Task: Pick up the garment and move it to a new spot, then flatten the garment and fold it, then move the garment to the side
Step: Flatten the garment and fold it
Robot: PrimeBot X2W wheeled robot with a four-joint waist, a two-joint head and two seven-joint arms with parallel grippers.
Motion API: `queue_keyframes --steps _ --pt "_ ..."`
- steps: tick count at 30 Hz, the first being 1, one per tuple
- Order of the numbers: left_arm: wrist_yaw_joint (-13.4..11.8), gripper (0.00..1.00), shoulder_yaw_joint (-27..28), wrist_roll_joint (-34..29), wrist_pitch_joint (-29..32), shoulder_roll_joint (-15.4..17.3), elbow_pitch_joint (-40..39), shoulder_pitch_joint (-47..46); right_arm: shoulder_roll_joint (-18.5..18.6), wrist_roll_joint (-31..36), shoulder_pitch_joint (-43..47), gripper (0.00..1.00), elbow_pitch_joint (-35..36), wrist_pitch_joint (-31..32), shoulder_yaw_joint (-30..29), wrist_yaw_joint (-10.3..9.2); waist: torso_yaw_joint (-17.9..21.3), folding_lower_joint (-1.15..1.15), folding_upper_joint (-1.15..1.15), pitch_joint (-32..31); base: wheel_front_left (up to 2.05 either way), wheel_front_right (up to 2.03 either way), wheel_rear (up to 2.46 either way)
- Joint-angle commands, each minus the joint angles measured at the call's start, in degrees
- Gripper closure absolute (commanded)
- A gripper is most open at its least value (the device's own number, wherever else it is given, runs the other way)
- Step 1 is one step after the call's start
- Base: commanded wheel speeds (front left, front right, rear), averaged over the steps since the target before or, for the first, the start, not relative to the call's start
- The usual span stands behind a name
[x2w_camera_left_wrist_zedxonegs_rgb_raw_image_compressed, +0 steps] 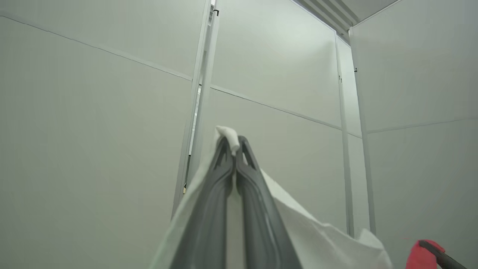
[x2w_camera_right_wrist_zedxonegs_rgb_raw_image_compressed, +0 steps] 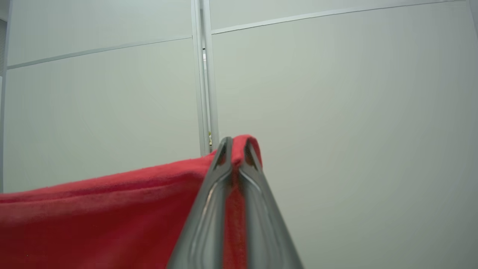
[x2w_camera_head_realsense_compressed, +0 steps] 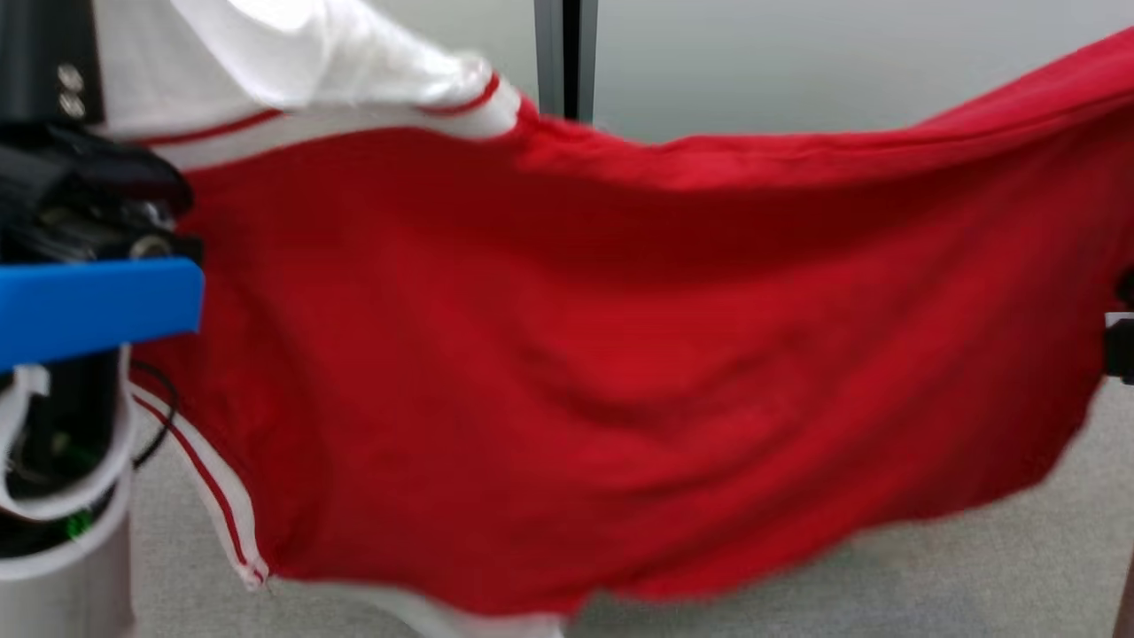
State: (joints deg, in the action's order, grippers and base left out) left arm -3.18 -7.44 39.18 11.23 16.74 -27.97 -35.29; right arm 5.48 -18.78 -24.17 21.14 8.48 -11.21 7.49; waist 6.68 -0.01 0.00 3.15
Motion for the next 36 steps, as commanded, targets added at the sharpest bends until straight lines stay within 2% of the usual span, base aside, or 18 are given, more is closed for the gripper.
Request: queue_keyframes --steps 1,4,8,14,20,24,29,36 --pt "-0.48 1.0 0.21 -0.45 1.34 0.8 0.27 -2.38 -0.33 0.54 0.05 1.0 1.33 1.46 -0.63 0.0 0.01 0.01 0.0 1.07 0.0 0.0 0.0" --pt "-0.67 1.0 -0.11 -0.28 3.55 1.35 3.04 -6.53 -0.73 -0.02 -1.58 1.0 2.23 4.34 -1.15 0.0 0.26 0.01 0.0 3.98 0.0 0.0 0.0" --pt "-0.26 1.0 -1.23 -1.68 3.73 1.36 9.21 -11.85 -0.26 0.79 -5.39 1.0 -2.63 5.25 -0.27 0.0 0.61 0.01 0.0 8.97 0.0 0.0 0.0" --pt "1.12 1.0 -2.98 -6.93 0.11 1.74 21.49 -22.45 0.34 2.46 -19.55 1.0 -16.01 3.51 1.39 0.0 1.33 0.01 0.0 15.5 0.0 0.0 0.0" --pt "2.87 1.0 -5.54 -12.28 -3.74 1.64 34.57 -36.23 0.24 9.92 -36.11 1.0 -32.01 -0.57 4.8 0.0 1.95 0.01 0.0 19.81 0.0 0.0 0.0" --pt "3.52 1.0 -6.78 -14.68 -7.28 0.68 42.15 -42.53 -1.04 14.94 -43.06 1.0 -42.4 -4.49 4.65 0.0 1.3 0.01 0.0 22.56 0.0 0.0 0.0" --pt "4.79 1.0 -7.9 -14.37 -12.1 -1.63 49.89 -42.32 -2.07 19.57 -46.54 1.0 -54.66 -9.88 3.41 0.0 -0.78 0.01 0.0 26.15 0.0 0.0 0.0" --pt "7.11 1.0 -8.56 -11.35 -18.92 -4.2 55.08 -33.21 -2.53 19.29 -43.52 1.0 -69.16 -18.93 2.11 0.0 -3.33 0.01 0.0 28.48 0.0 0.0 0.0"
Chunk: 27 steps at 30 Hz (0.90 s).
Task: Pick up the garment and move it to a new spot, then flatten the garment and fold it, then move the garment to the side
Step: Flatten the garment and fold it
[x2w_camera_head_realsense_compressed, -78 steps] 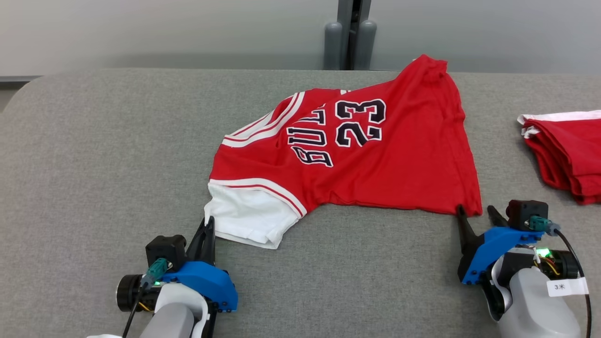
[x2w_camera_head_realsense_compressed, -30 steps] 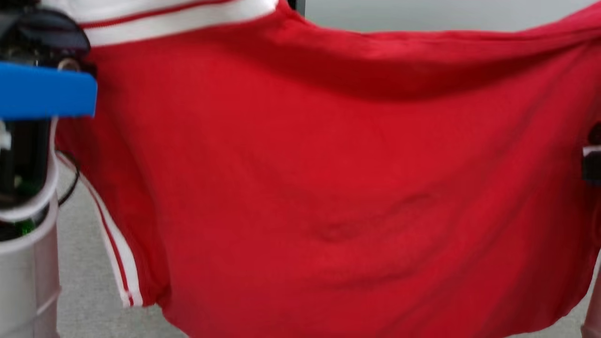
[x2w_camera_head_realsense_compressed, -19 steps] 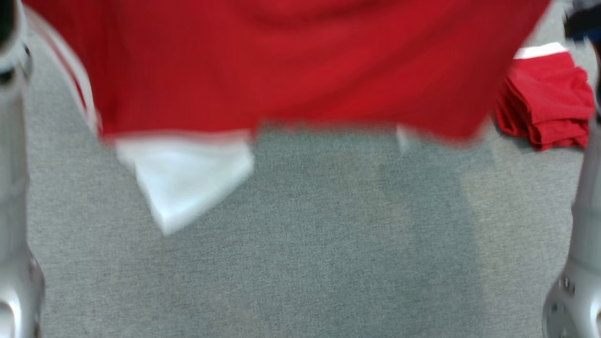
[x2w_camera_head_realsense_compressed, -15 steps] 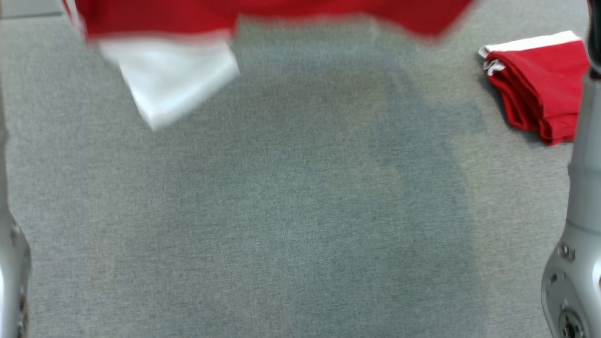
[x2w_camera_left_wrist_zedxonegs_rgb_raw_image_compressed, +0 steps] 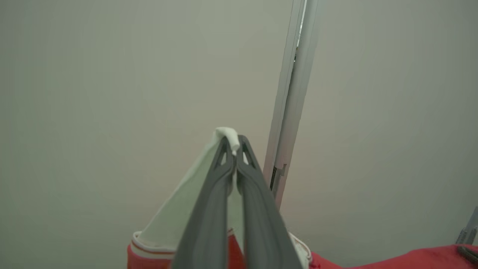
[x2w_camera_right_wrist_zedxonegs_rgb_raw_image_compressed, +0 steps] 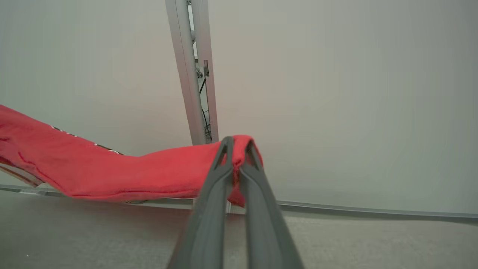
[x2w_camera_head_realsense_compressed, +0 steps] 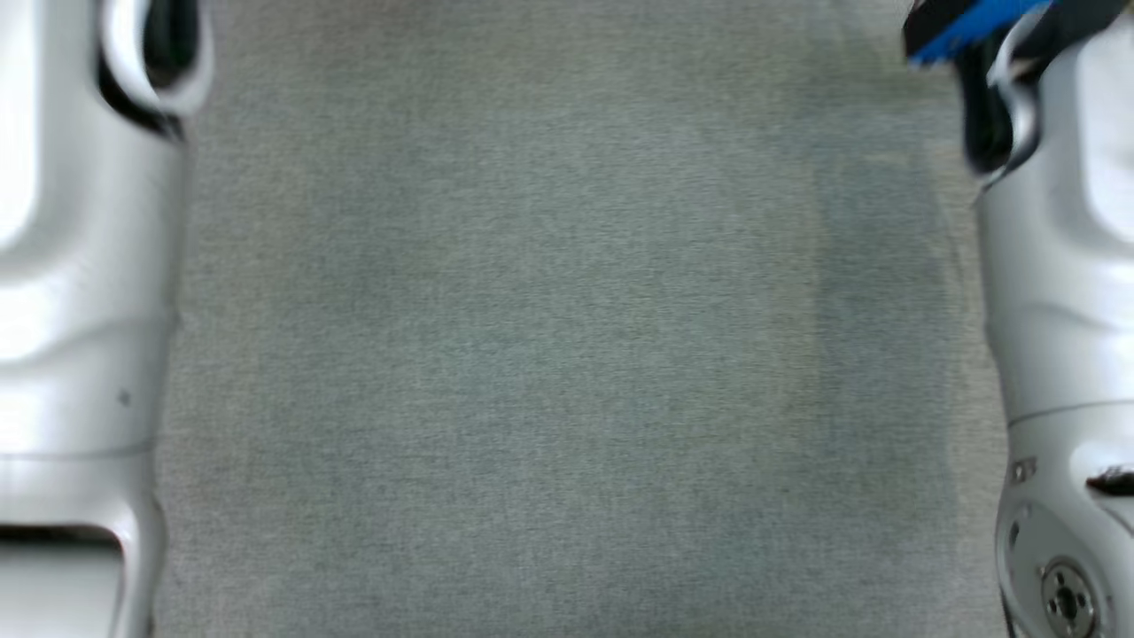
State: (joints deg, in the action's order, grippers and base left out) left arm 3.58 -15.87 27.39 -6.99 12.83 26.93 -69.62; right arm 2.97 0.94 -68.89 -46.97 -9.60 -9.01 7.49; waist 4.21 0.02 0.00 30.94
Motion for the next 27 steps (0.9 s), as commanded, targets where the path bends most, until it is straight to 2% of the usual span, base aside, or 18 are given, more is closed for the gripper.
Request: queue_keyframes --steps 1,5,9,15,20,27 --pt "0.56 1.0 0.03 1.04 -1.68 -0.38 0.42 2.81 0.01 -0.89 1.69 1.0 -2.48 -1.96 0.01 0.0 -1.03 -0.02 0.0 0.74 0.0 0.0 0.0" --pt "1.57 1.0 0.97 3.41 -4.78 -0.61 -0.69 10.01 0.02 -2.71 4.5 1.0 -5.35 -4.81 0.7 0.0 -1.22 -0.02 0.0 0.43 0.0 0.0 0.0" --pt "2.13 1.0 2.18 5.43 -6.69 -0.22 -4.35 17.66 -0.02 -6.31 9.12 1.0 -3.71 -5.57 2.22 0.0 -0.9 -0.02 0.0 -0.84 0.0 0.0 0.0" --pt "2.38 1.0 3.86 7.61 -7.87 -0.51 -11.95 31.63 -0.03 -13.97 21.72 1.0 7.44 -5.64 4.3 0.0 -0.52 -0.02 0.0 -6.3 0.0 0.0 0.0" --pt "1.66 1.0 3.96 7.37 -8.06 0.05 -19.75 44.78 0.01 -19.31 34.2 1.0 16.96 -5.66 7.4 0.0 -0.03 -0.02 0.0 -12.39 0.0 0.0 0.0" --pt "-1.58 1.0 2.41 7.51 -4.51 1.78 -33.41 61.75 -0.01 -23.28 51.84 1.0 30.49 -3.12 7.35 0.0 -0.61 -0.02 0.0 -20.36 0.0 0.0 0.0"
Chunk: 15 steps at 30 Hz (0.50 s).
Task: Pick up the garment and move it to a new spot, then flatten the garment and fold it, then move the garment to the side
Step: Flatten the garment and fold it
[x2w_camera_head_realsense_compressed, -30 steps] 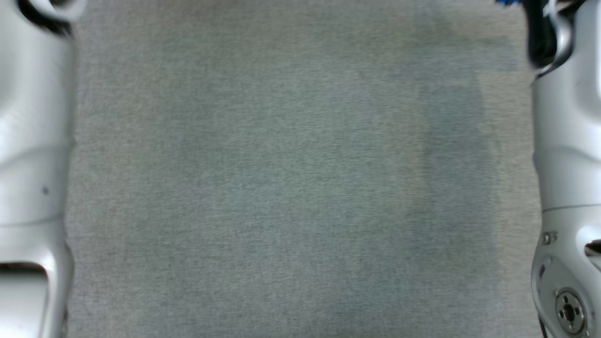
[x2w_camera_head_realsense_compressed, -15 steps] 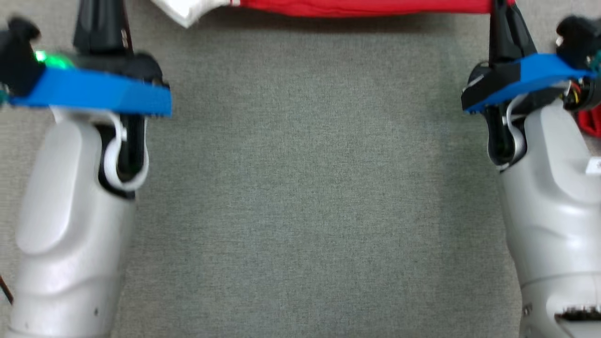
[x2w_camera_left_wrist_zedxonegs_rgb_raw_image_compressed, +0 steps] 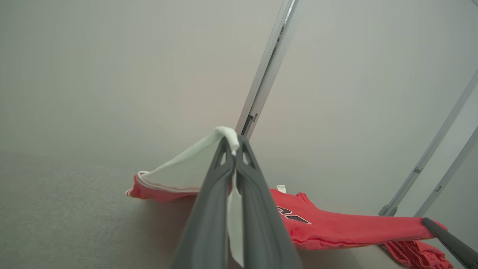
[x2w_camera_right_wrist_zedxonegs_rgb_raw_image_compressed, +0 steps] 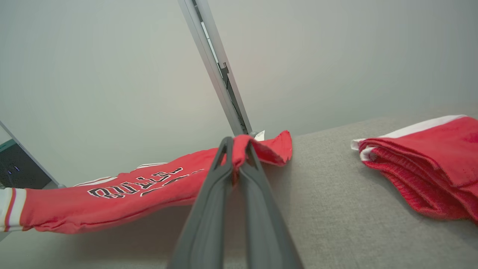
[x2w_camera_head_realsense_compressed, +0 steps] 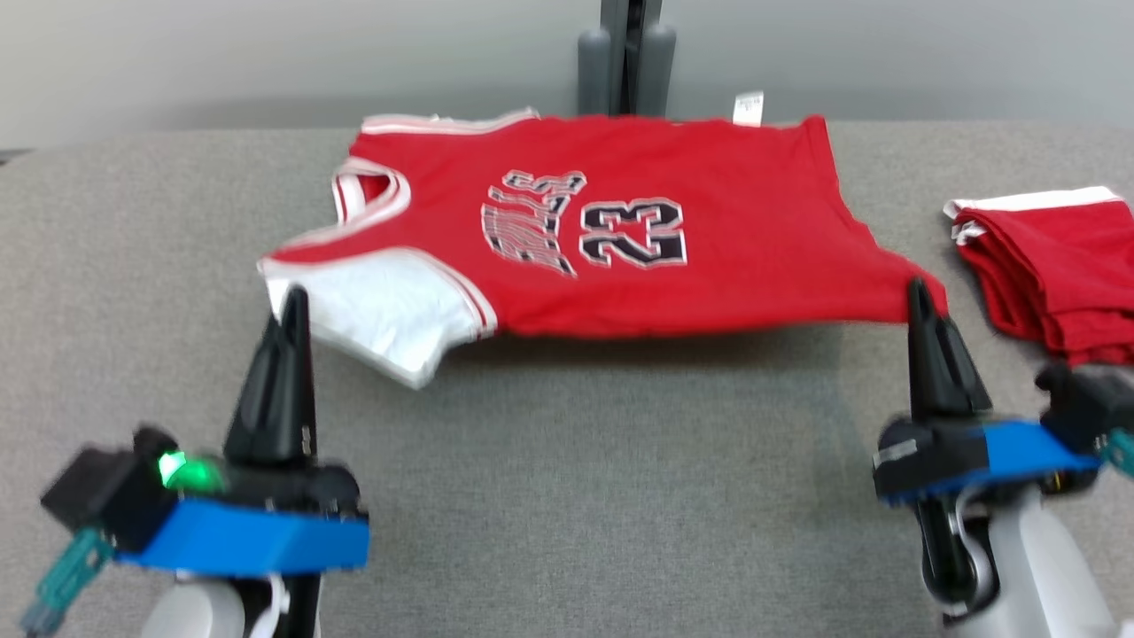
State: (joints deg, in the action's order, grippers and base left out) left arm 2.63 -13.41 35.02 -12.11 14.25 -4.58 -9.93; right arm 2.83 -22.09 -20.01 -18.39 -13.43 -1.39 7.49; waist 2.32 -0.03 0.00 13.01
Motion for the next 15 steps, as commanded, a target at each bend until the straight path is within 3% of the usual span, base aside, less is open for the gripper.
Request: queue_keyframes --steps 1,9,15 --pt "-1.32 1.0 -0.28 -0.06 1.54 0.79 -4.26 4.26 0.15 -0.51 5.4 1.0 4.21 1.8 -0.6 0.0 1.14 0.03 0.0 -3.18 0.0 0.0 0.0" --pt "-6.69 1.0 -0.97 -1.35 8.56 4.92 -18.19 19.12 0.1 -1.82 21.79 1.0 20.88 11.85 -3.05 0.0 -0.03 0.03 0.0 -6.5 0.0 0.0 0.0" --pt "-7.84 1.0 -1.57 0.37 11.39 5.34 -18.0 23.24 0.12 -4.07 26.41 1.0 20.98 16.34 -4.56 0.0 -0.23 0.03 0.0 -6.42 0.0 0.0 0.0"
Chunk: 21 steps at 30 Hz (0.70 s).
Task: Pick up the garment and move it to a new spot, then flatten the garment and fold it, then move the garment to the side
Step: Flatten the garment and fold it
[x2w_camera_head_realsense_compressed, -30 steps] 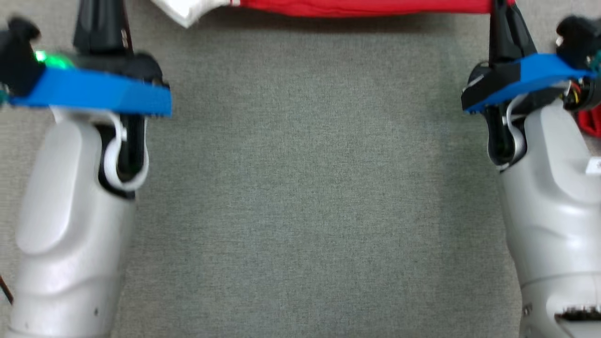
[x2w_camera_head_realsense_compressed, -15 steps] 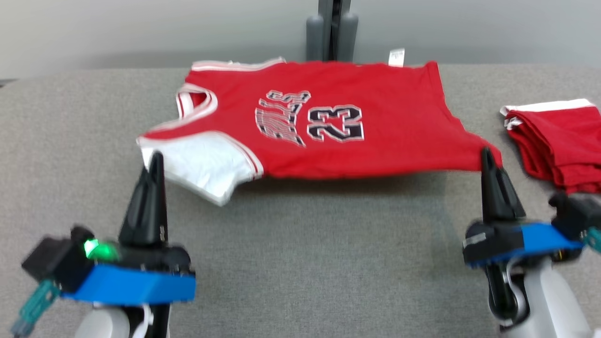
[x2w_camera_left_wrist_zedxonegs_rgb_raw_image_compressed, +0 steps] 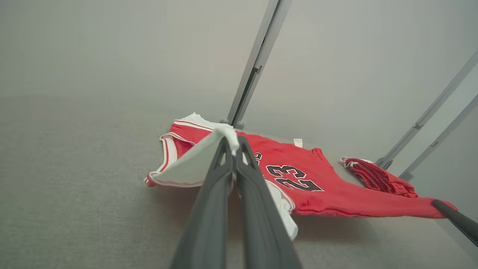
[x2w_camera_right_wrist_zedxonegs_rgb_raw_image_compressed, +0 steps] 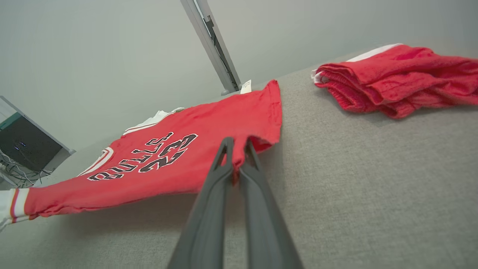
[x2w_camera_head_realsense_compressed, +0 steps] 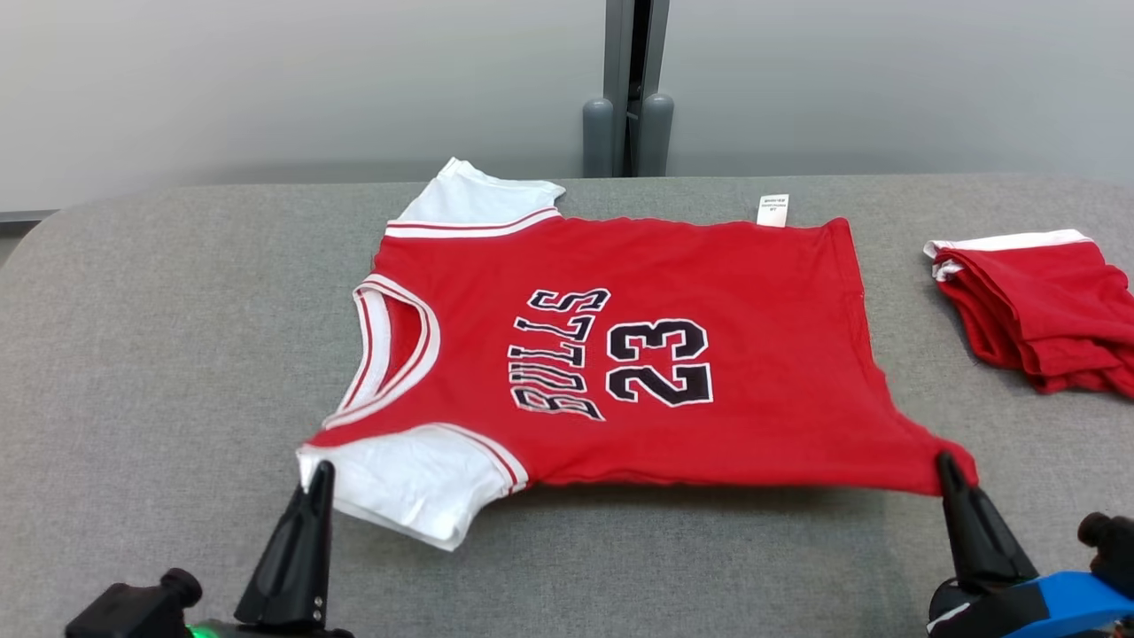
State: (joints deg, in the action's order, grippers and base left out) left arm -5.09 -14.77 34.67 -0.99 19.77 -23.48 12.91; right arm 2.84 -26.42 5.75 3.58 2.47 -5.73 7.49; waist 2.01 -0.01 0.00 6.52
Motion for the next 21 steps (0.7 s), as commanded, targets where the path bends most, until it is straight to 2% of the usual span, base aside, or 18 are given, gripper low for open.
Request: queue_keyframes --steps 1,8,12,21 --pt "-0.11 1.0 -0.21 0.73 0.27 -0.18 0.91 0.4 0.11 0.26 0.65 1.0 -0.98 0.44 -0.22 0.0 0.08 0.01 0.0 0.08 0.0 0.0 0.0" --pt "1.62 1.0 -1.53 2.38 -0.05 -1.37 10.17 -1.71 0.11 -0.85 -3.16 1.0 -11.68 0.32 2.04 0.0 0.91 0.01 0.0 0.73 0.0 0.0 0.0" --pt "2.6 1.0 -1.71 2.7 -0.8 -1.98 12.74 -3.62 0.1 -1.01 -4.88 1.0 -14.9 -0.47 3.27 0.0 1.12 0.01 0.0 0.87 0.0 0.0 0.0" --pt "5.42 1.0 -1.88 1.55 -5.13 -5.03 21.53 -16.98 0.12 -2.73 -11.56 1.0 -20.12 -3.83 4.8 0.0 1.03 0.01 0.0 1.84 0.0 0.0 0.0"
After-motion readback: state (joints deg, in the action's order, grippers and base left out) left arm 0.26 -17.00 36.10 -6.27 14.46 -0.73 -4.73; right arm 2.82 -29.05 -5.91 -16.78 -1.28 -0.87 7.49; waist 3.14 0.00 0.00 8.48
